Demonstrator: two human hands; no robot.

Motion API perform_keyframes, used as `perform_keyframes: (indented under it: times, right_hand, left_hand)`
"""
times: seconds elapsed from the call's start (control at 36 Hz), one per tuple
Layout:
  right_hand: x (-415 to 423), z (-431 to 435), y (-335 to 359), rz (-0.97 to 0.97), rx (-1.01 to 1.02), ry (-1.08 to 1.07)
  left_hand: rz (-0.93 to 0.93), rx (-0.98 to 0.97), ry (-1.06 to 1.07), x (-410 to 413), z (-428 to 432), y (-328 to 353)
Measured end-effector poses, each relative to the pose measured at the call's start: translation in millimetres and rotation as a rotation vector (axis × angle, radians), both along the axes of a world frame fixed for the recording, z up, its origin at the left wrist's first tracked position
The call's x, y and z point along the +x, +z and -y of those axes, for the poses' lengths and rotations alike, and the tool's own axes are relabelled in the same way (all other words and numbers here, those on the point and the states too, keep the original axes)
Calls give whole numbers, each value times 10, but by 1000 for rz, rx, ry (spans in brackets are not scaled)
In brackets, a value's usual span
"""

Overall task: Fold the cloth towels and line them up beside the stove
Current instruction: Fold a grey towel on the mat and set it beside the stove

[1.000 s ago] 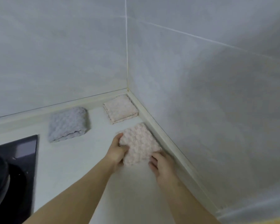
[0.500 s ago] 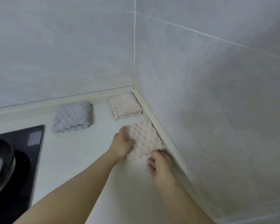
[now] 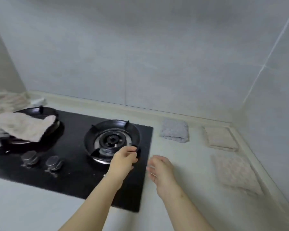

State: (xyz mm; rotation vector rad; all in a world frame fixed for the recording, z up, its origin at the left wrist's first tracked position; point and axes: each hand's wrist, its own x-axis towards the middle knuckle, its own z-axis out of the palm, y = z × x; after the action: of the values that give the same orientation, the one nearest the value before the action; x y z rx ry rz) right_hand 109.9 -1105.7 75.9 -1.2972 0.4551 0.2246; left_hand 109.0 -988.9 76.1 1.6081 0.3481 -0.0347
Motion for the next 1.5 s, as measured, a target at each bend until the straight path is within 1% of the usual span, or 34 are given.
perform_keyframes:
  times: [0.14,0.25,0.42,0.5,0.61,0.75,0.83,0.94,1.03,1.08,1.11,1.17,1.22,1.31,1.39,1.47,1.5]
  right_hand:
    - [-410,-1412,66,23,-30,332]
    - [-855,-2498,24,35,-19,534]
    - [-1498,-3818,-68,26,2,748]
    - [-1729,-4272,-100,41,-33,838]
    - [-1821,-4784,-116,93,-95,913]
    - [-1671,-5392,-183,159,-172,896]
    - [-1402,-5723,-237,263,-265,835]
    - [-954,-6166,-220,406,-421,765]
    - [-646,-6534,-216,530,-652,708]
    - [-503,-6763,-189,594,-762,699]
    - [-447,-6865,-181,613,-836,723]
    - [-350,-7042,-183,632,-1055,815]
    - [-272,-7170,-225,661,-1239,851]
    - [-190,-7312,-333,727,-1400,758]
    - [-139,-7521,-410,874,-1386,586]
    - [-158,-7828,-419,989,-1273,449]
    - [-203,-7956,-410,991,-1209,437]
  left_hand:
    - [12,8,250,-724,-1341,48]
    - [11,15,410,-1363,-2307,44]
    - [-22,24,613,-2173,-3452,-18]
    - [-40,36,693,-2470,-3883,-89]
    - [-60,19,762,-2658,-4379,-168]
    - [-72,33,796,-2592,-4912,-242]
    - [-69,29,777,-2398,-5275,-287]
    - [-87,77,730,-2039,-5773,-305]
    - [-95,98,659,-1762,-6108,-249]
    - [-95,113,625,-1593,-6329,-208]
    - [-96,114,609,-1519,-6436,-194]
    - [-95,103,582,-1387,-6644,-173]
    - [-99,94,560,-1296,-6843,-177]
    - [-117,94,515,-1219,-7149,-220]
    - [-125,103,467,-1180,-7502,-295]
    - [-110,122,417,-1146,-7879,-357]
    - [-103,127,397,-1133,-8009,-376]
